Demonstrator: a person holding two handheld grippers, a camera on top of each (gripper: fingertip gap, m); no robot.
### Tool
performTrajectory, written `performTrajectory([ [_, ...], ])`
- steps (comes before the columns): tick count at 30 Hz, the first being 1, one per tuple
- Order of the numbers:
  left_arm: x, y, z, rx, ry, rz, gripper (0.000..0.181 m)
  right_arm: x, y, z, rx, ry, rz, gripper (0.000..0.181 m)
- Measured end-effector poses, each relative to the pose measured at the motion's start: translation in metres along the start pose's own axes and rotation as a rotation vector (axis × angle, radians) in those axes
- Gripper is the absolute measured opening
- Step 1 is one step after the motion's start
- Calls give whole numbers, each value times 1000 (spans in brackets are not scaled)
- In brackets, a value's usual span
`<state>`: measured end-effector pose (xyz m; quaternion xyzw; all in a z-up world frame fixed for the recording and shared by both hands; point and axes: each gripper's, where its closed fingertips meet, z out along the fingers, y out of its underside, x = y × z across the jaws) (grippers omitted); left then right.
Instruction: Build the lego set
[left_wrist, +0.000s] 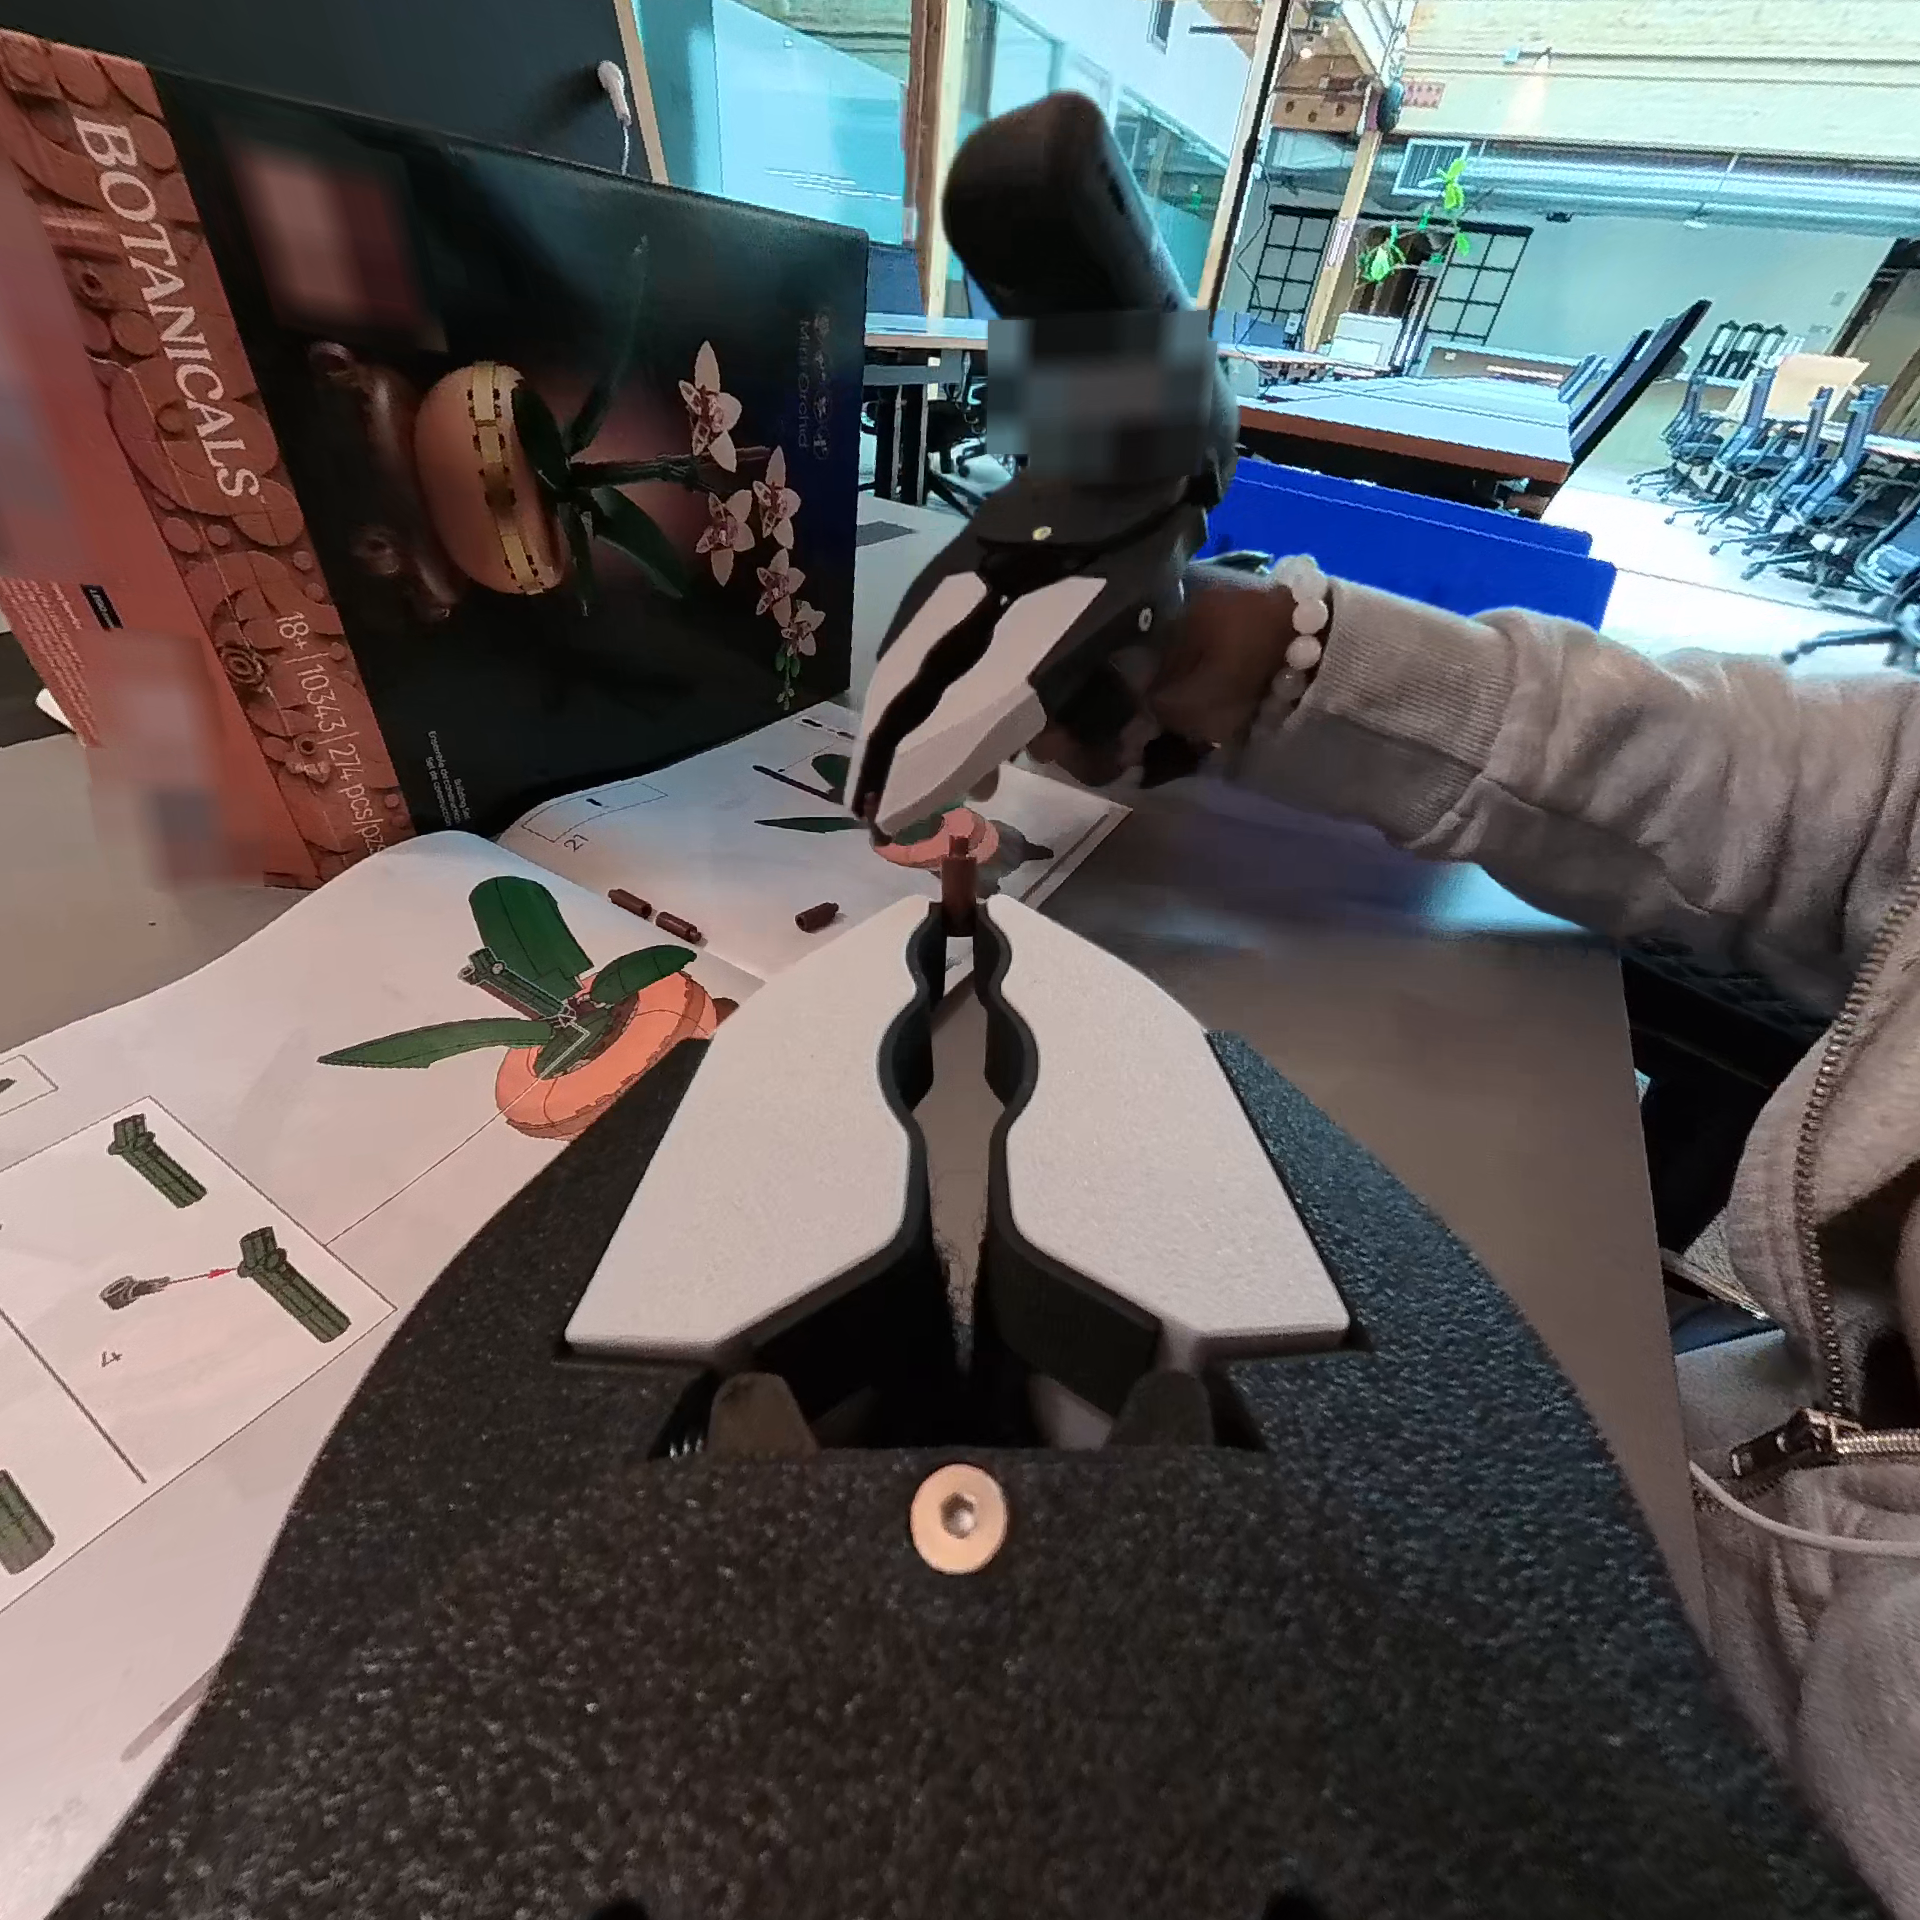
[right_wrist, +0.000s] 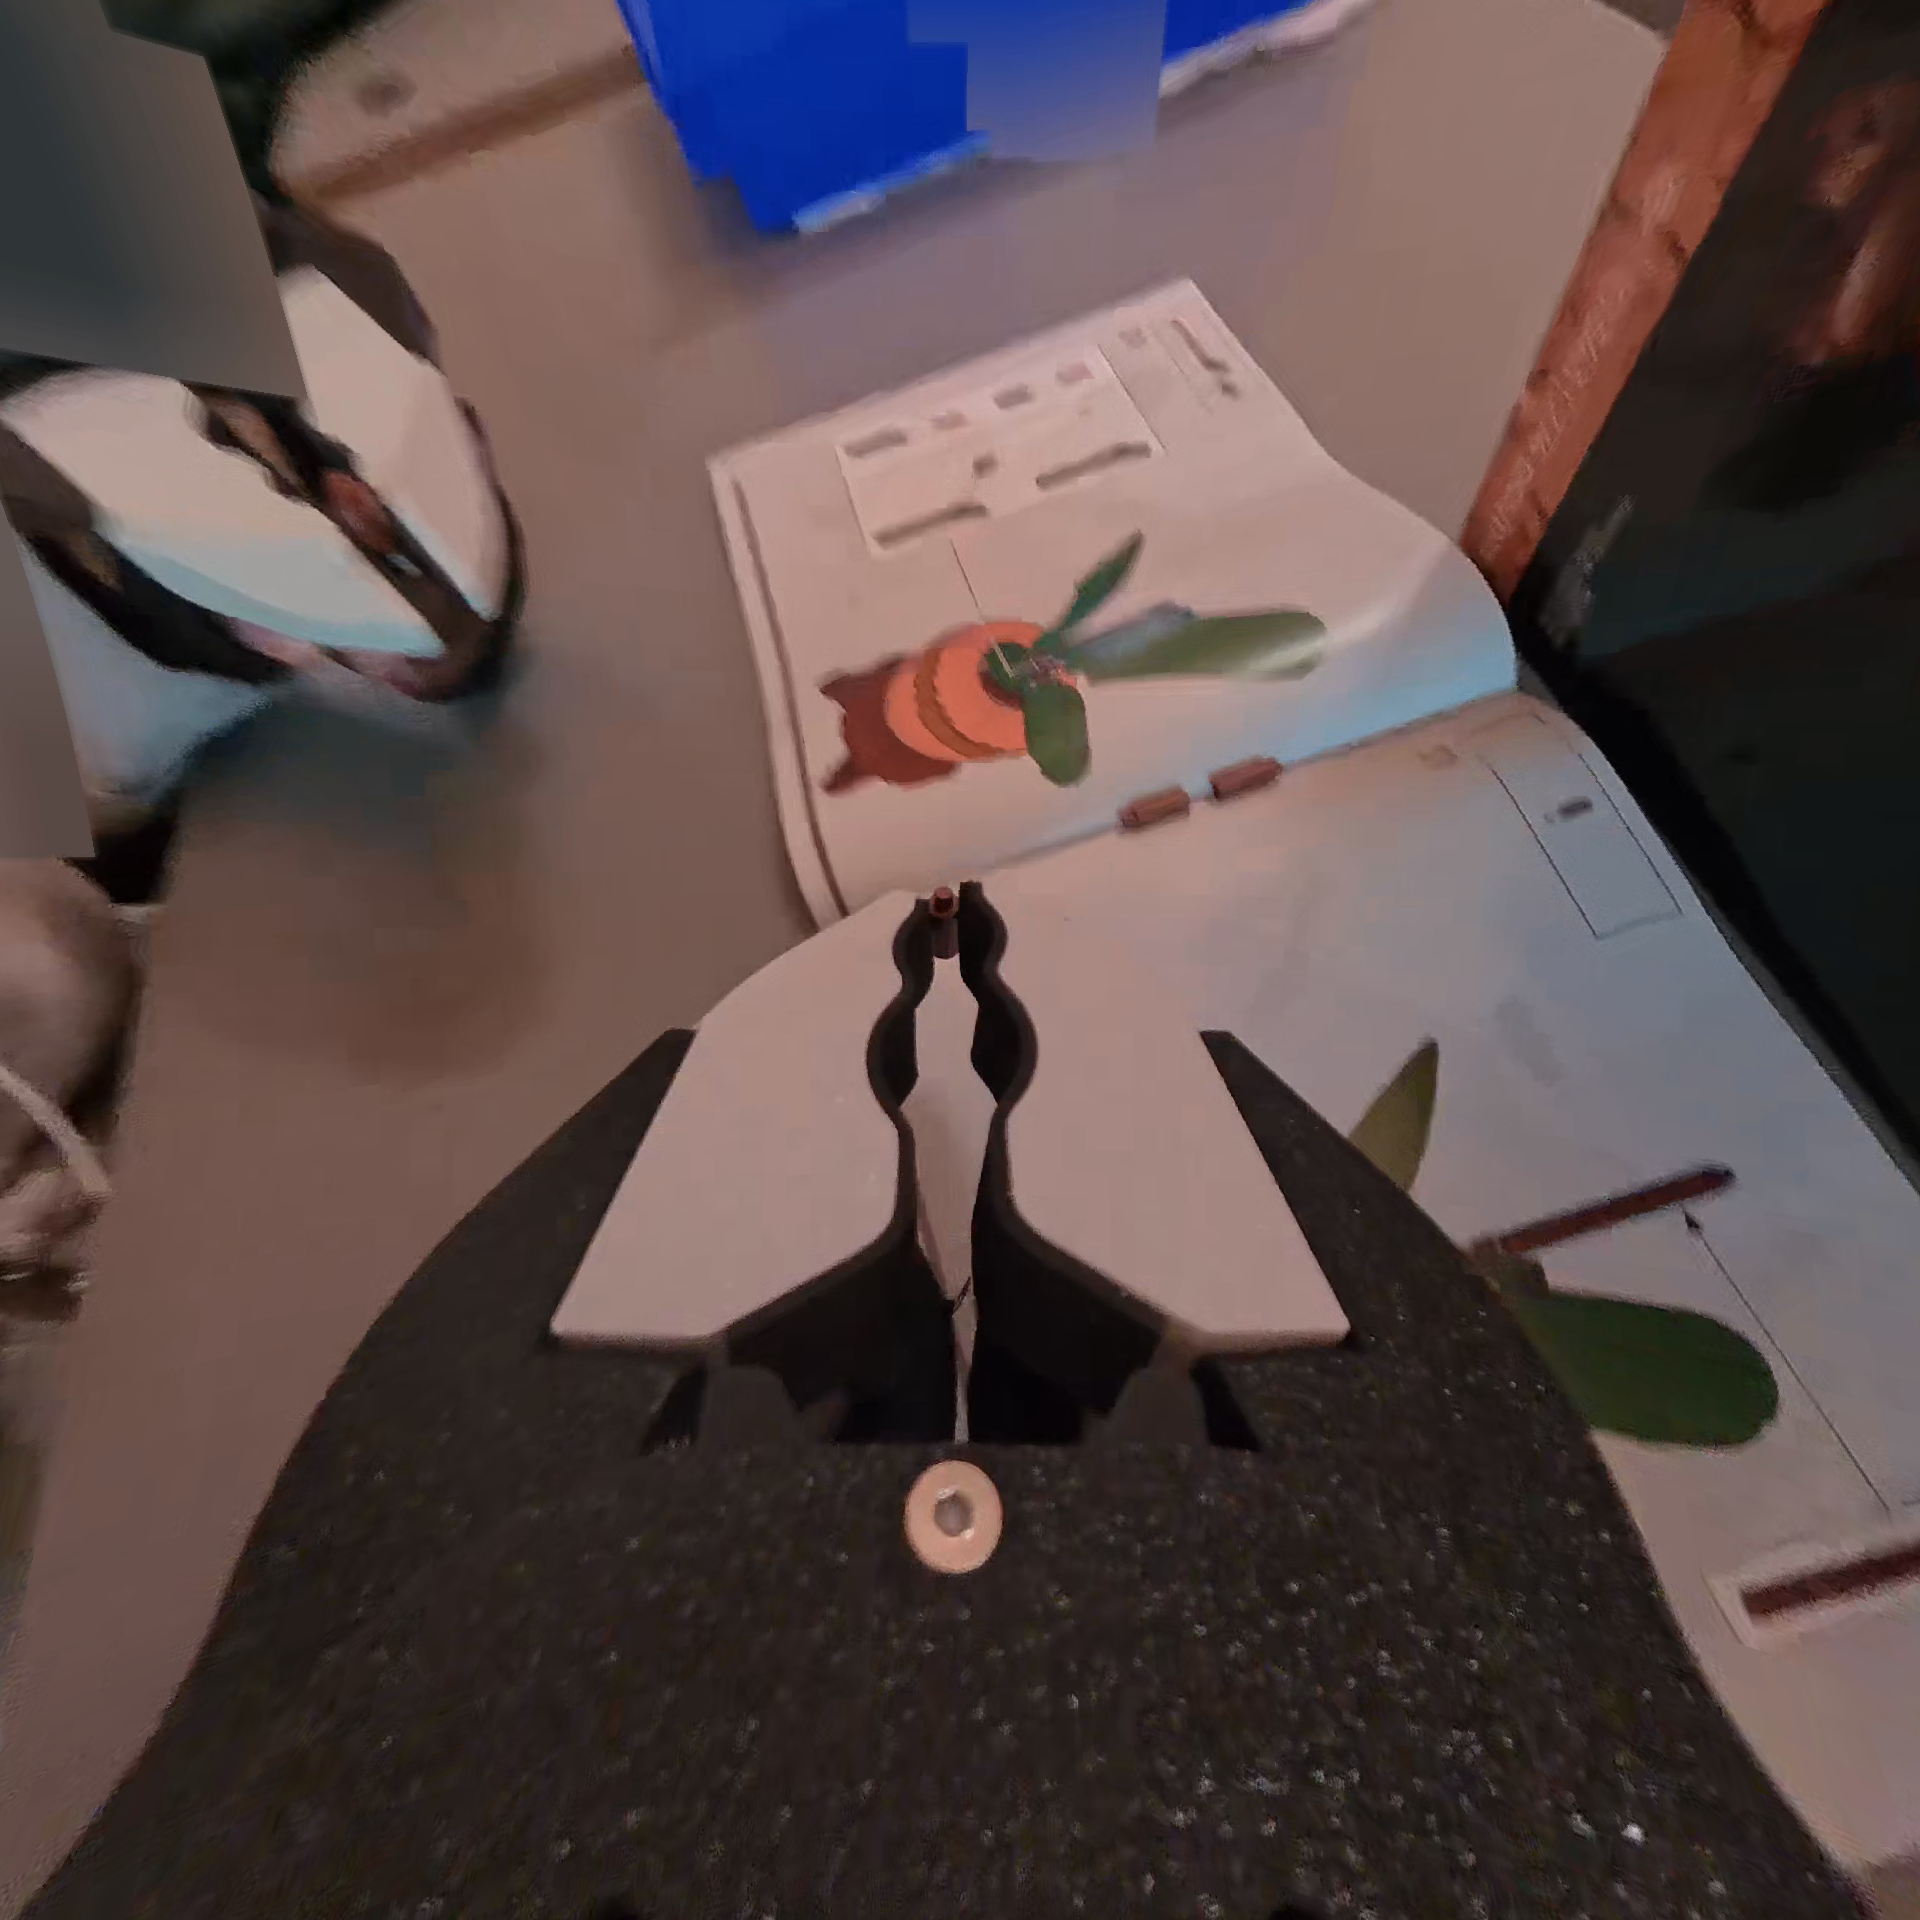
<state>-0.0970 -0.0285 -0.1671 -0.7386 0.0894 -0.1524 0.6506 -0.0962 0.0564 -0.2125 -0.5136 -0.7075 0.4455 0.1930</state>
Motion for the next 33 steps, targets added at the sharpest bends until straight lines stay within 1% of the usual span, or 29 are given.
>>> performTrajectory([
  [2, 0, 1, 0, -5, -2, 6, 4, 8, 17, 5, -49, 80, -18, 4],
  [5, 0, 2, 1, -9, -5, 9, 4, 8, 30, 12, -69, 122, -21, 4],
  [9, 0, 2, 1, -13, -5, 6, 4, 9, 32, 17, -96, 163, -79, 4],
  [13, 0, 2, 2, -14, -3, 7, 4, 9, 32, 23, -130, 136, -73, 4],
  [16, 0, 2, 1, -11, -3, 5, 4, 9, 34, 25, -220, 118, -96, 5],
  [23, 0, 1, 1, -5, 1, 2, 3, 8, 36, 25, -494, 89, -164, 5],
  [25, 1, 1, 1, -3, 4, 4, 4, 8, 36, 25, -559, 68, -157, 5],
  [29, 2, 1, 0, -2, 7, 3, 4, 8, 37, 25, -602, 17, -130, 5],
  [33, 2, 2, 1, -10, 11, 6, 4, 8, 38, 25, -699, 37, -192, 5],
])
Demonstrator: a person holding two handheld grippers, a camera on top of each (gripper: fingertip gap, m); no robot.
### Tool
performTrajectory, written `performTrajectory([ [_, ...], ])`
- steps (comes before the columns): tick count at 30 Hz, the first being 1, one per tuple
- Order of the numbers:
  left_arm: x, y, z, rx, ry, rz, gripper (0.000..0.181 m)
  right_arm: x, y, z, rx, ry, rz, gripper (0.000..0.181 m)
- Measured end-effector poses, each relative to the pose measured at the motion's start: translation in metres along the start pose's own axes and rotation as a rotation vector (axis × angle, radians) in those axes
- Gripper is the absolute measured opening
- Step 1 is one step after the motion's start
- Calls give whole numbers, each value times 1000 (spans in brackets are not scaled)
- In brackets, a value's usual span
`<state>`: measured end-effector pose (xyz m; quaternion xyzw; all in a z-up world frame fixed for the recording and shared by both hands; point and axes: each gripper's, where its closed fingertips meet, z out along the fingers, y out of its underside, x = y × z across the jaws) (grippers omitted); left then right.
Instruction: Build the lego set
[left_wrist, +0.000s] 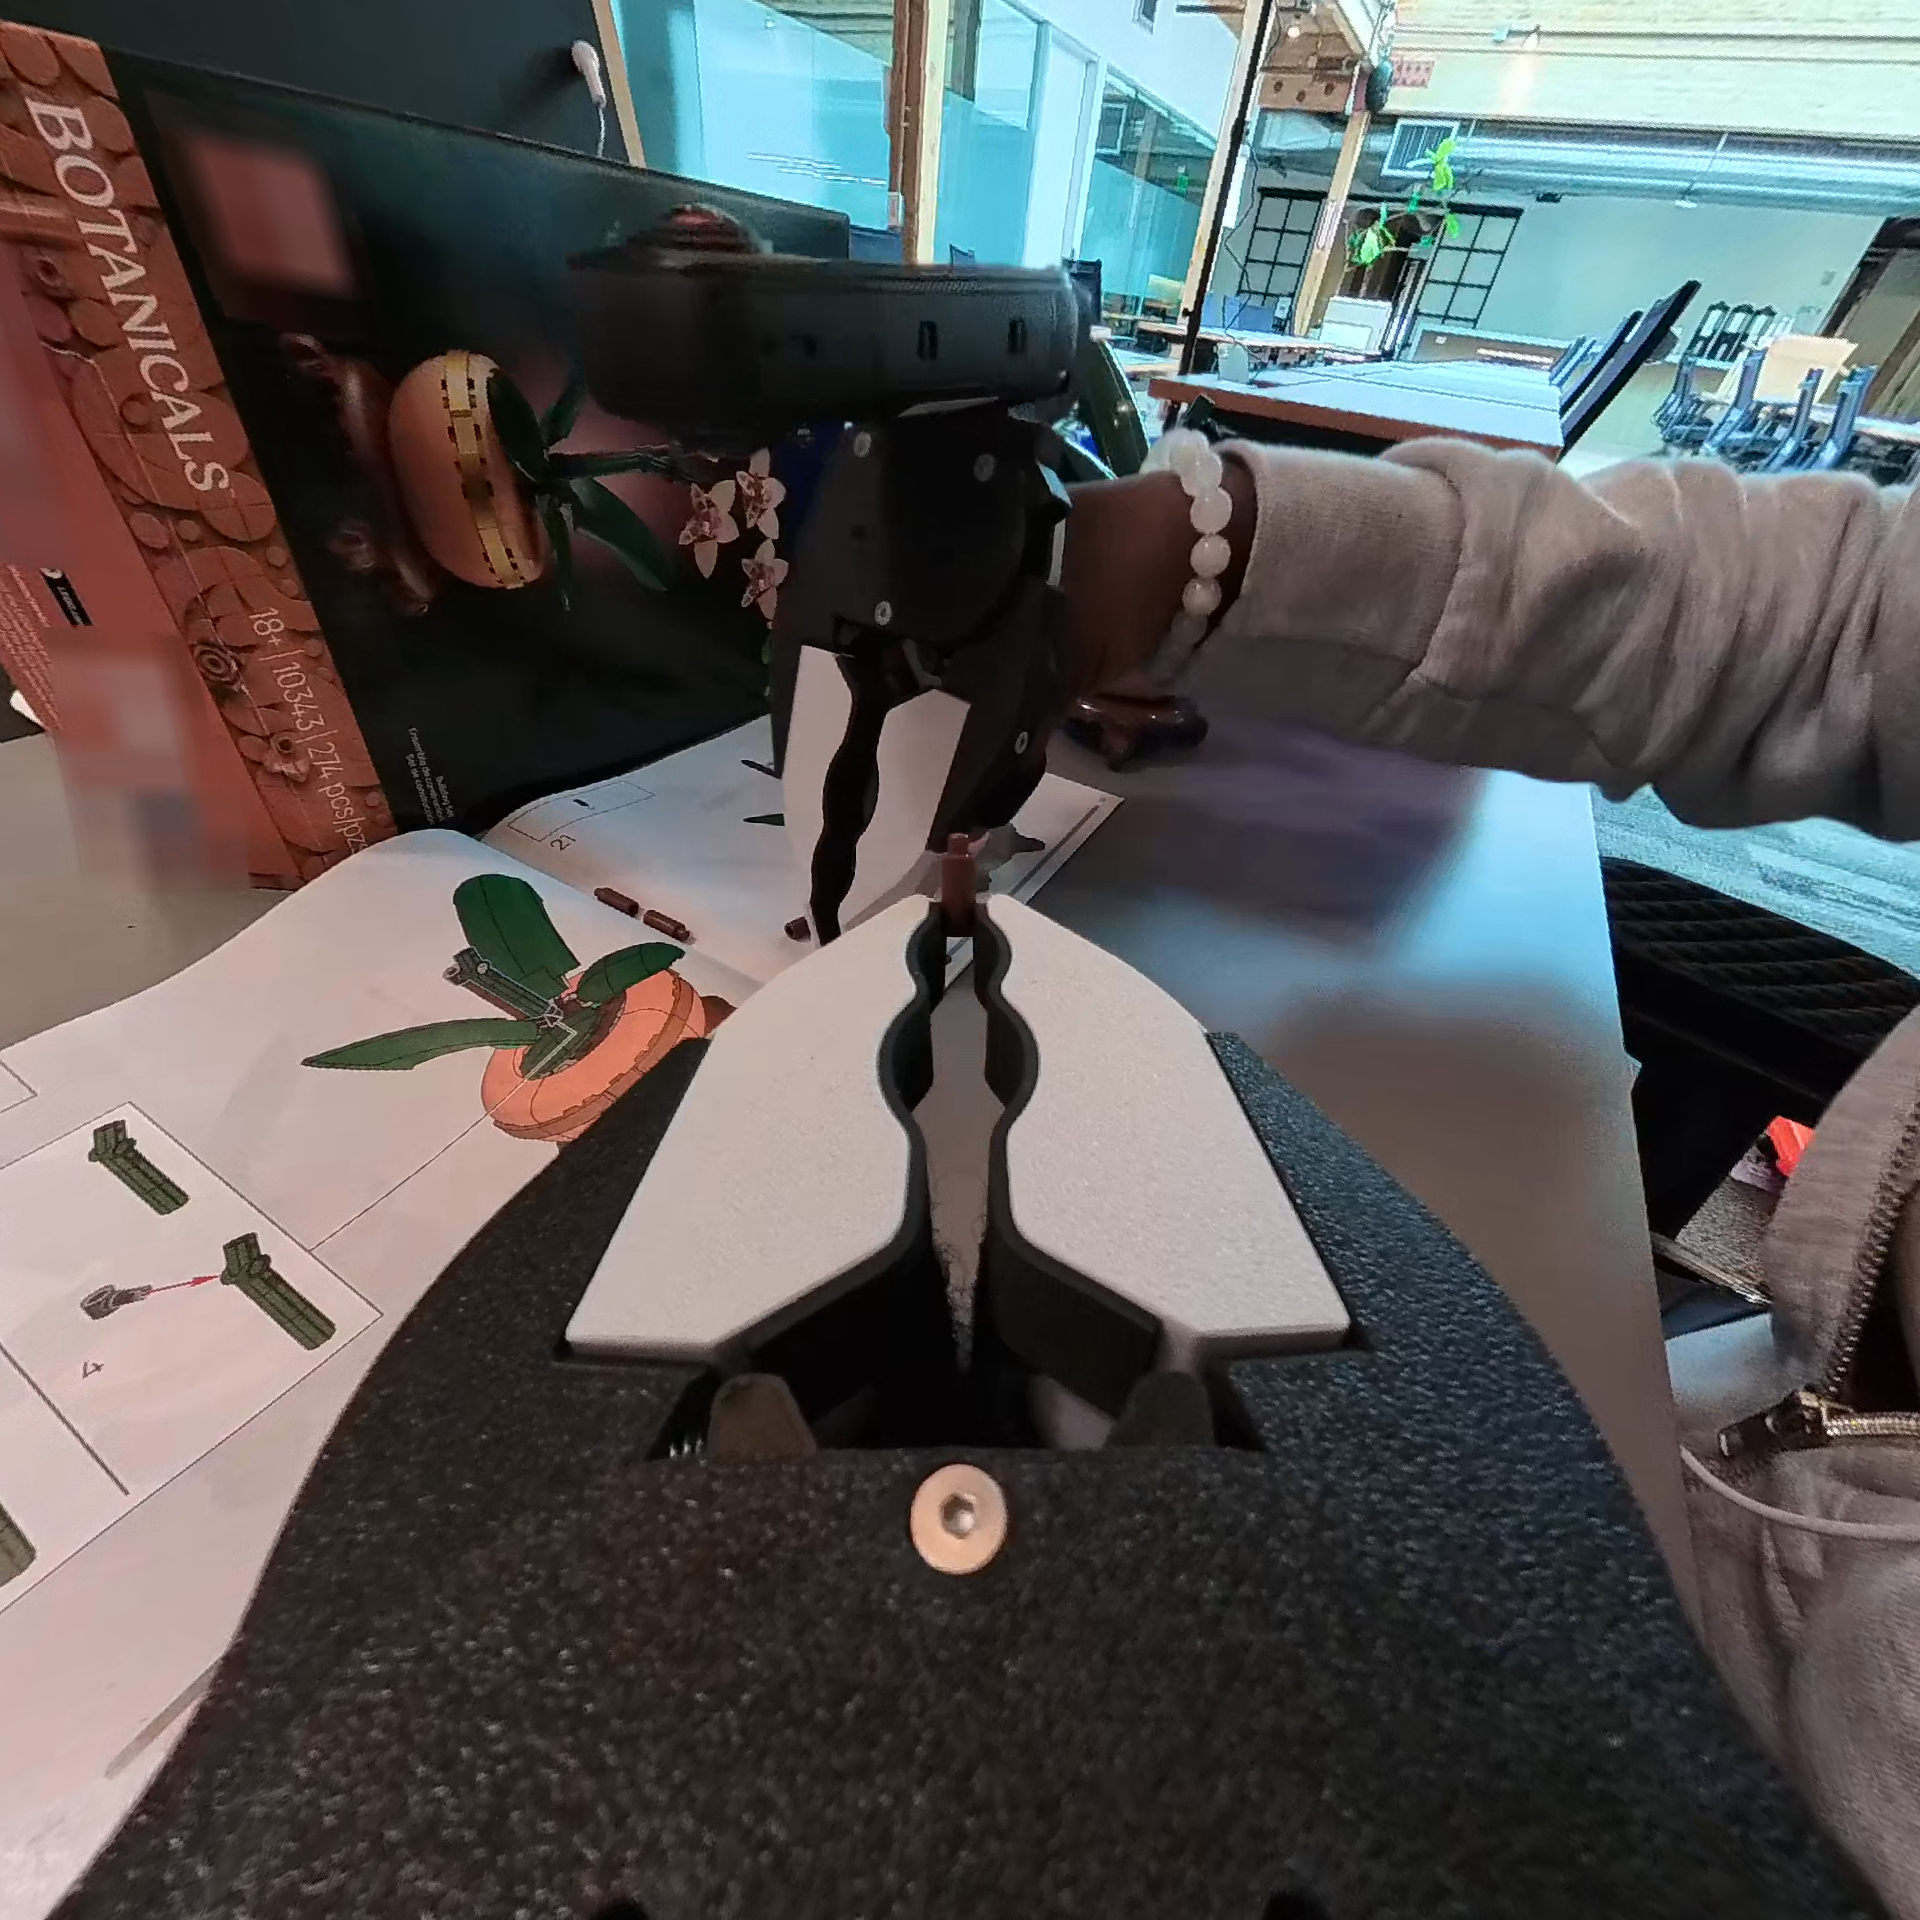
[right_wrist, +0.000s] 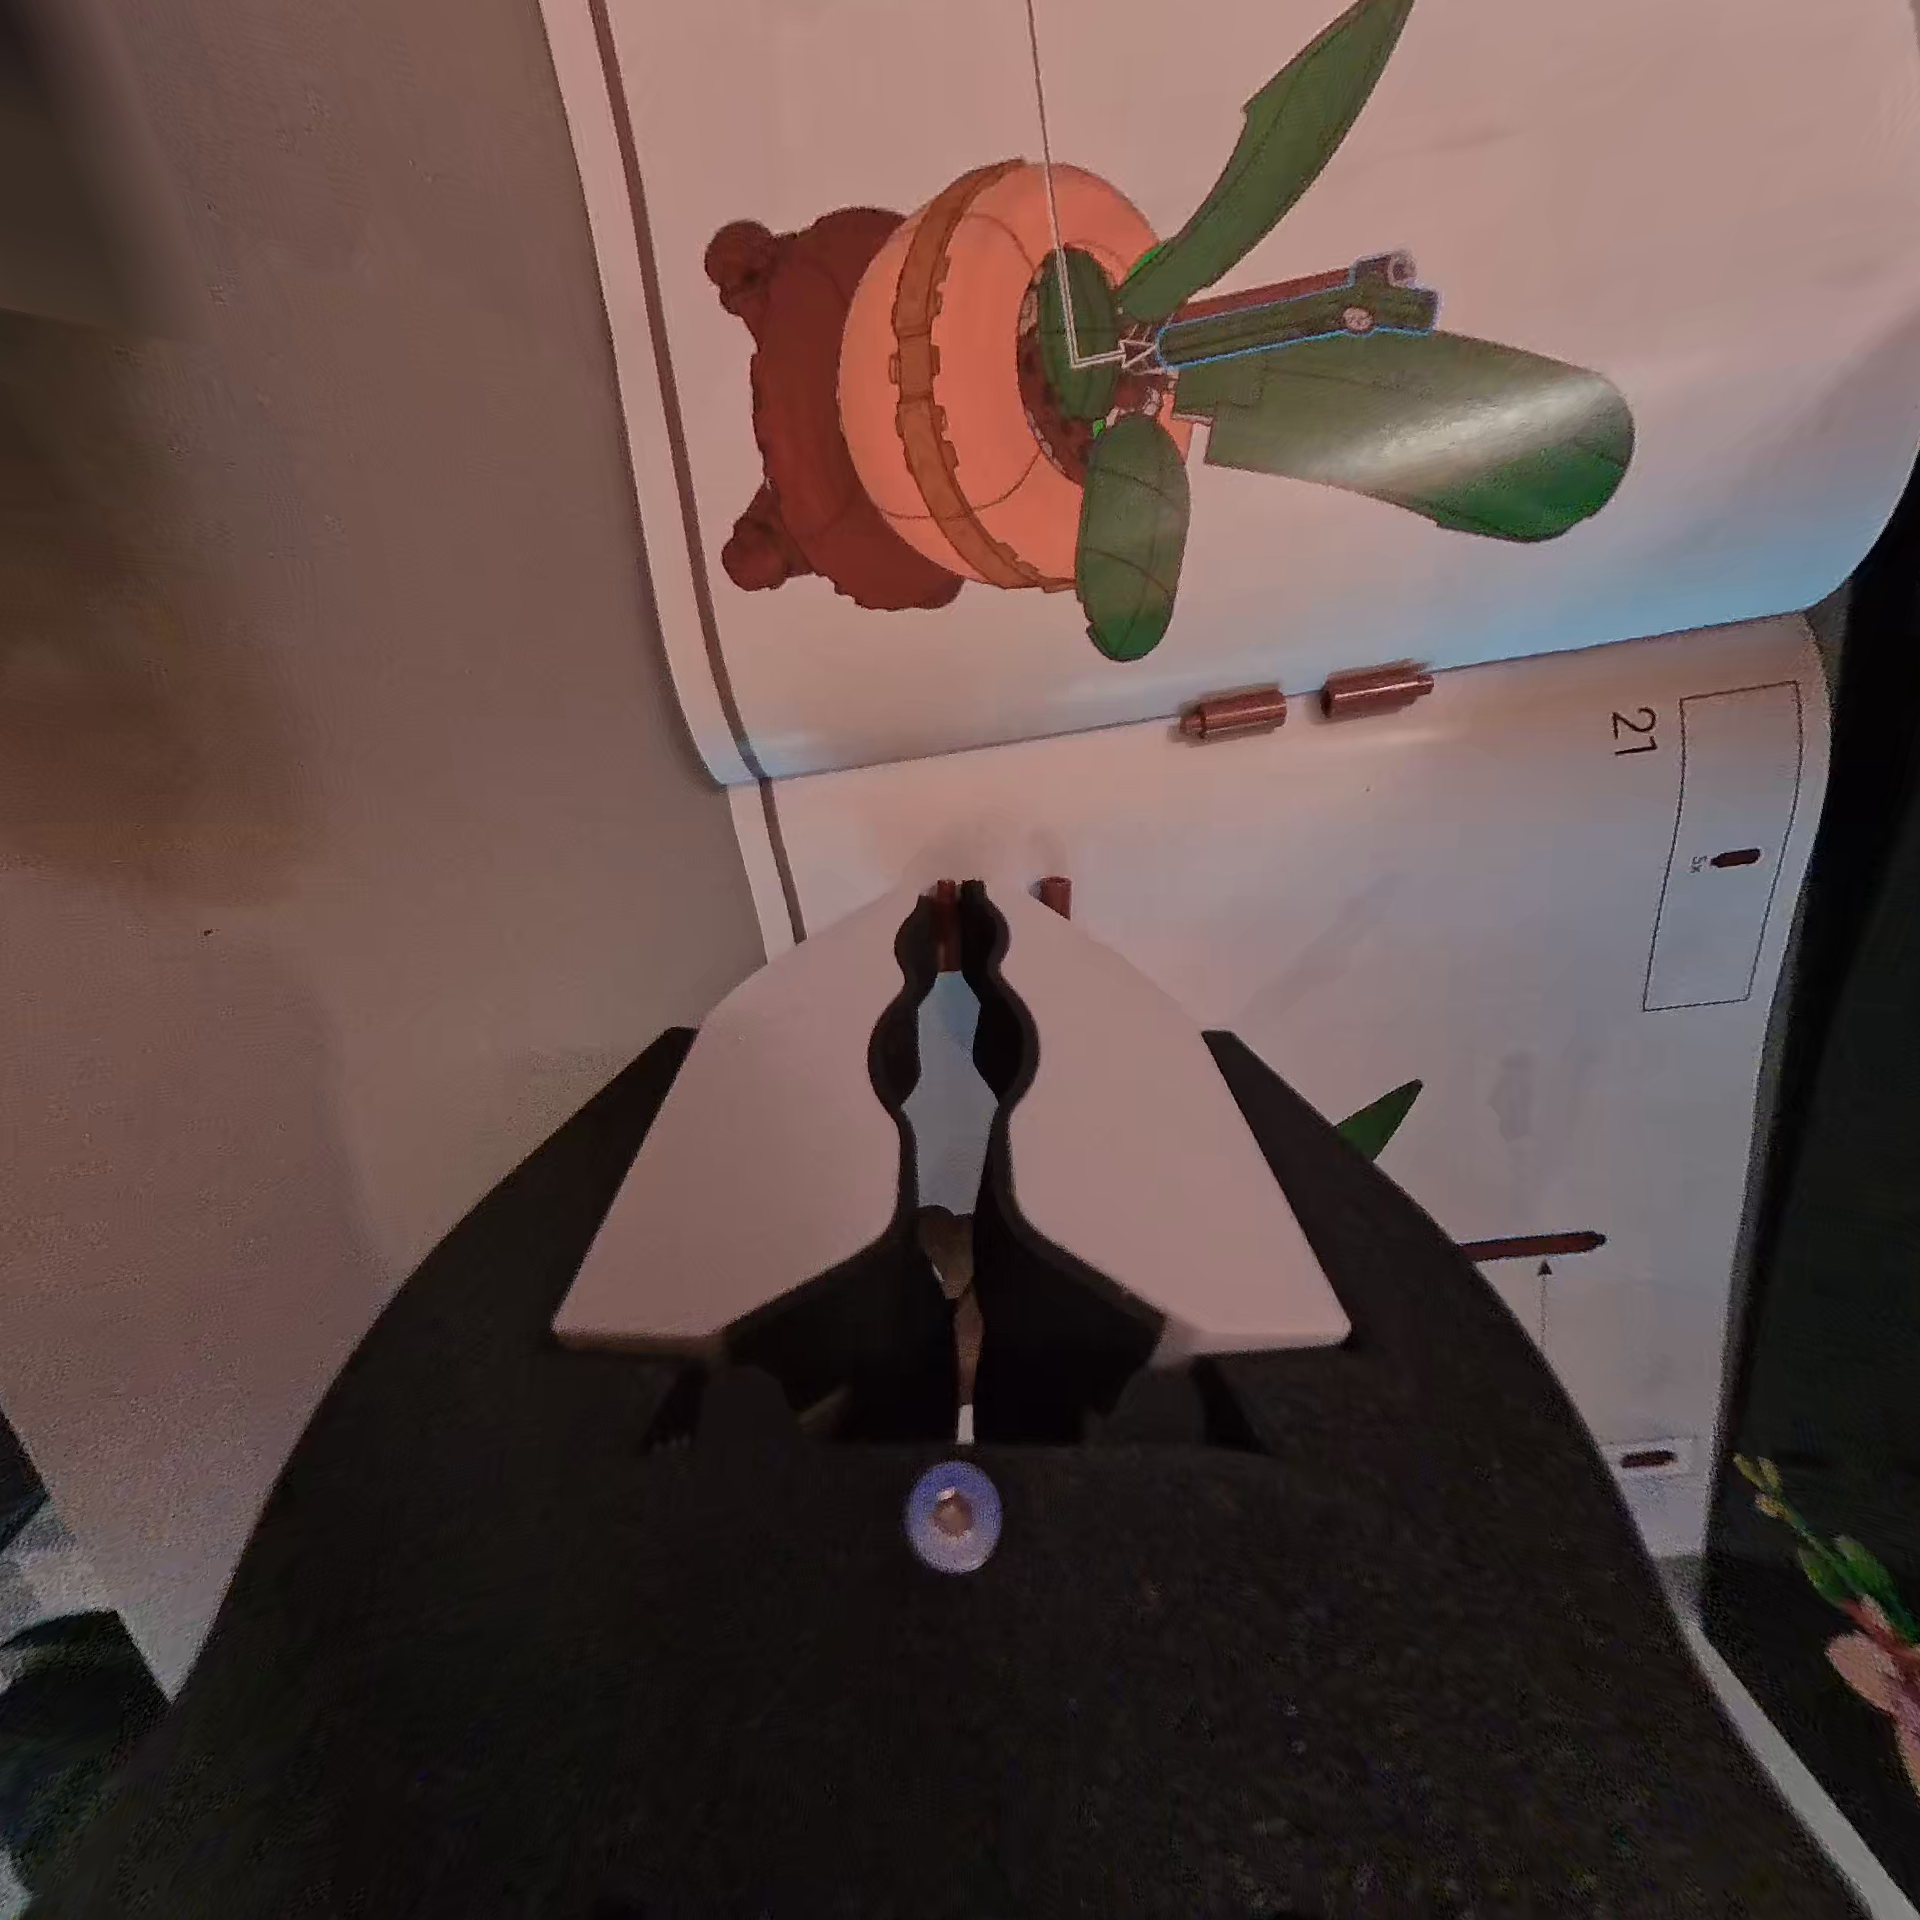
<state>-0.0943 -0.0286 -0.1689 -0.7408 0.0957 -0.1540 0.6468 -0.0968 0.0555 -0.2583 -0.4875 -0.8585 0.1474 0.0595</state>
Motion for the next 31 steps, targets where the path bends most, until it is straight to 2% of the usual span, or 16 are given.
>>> performTrajectory([
  [4, 0, 0, 0, -1, -4, 3, 4, 0, 0, 0, -80, -1, -45, 4],
  [6, -1, -1, 0, 5, -10, 6, 3, 0, -1, 0, -27, 13, -85, 4],
  [7, -2, -2, 0, 12, -15, 7, 4, -4, -6, 0, 65, -11, -73, 4],
  [9, -4, -5, 0, 34, -25, -4, 4, -23, -42, -24, 474, -142, 25, 4],
  [12, -2, -15, -1, 103, 0, -62, 3, -42, -80, -105, 1128, -354, 207, 4],
  [13, 1, -20, 0, 130, 20, -87, 3, -49, -83, -122, 1262, -413, 233, 4],
  [15, 7, -26, 5, 168, 43, -115, 3, -64, -86, -135, 1397, -493, 260, 4],
  [18, 17, -22, 15, 138, 53, -95, 3, -77, -88, -135, 1473, -559, 281, 3],
  [22, 20, -20, 20, 125, 46, -83, 3, -78, -82, -128, 1468, -548, 292, 3],
  [25, 19, -24, 17, 154, 49, -90, 3, -88, -81, -121, 1417, -492, 207, 4],
  [31, 16, -21, 16, 144, 35, -89, 3, -83, -83, -122, 1491, -565, 273, 3],
])
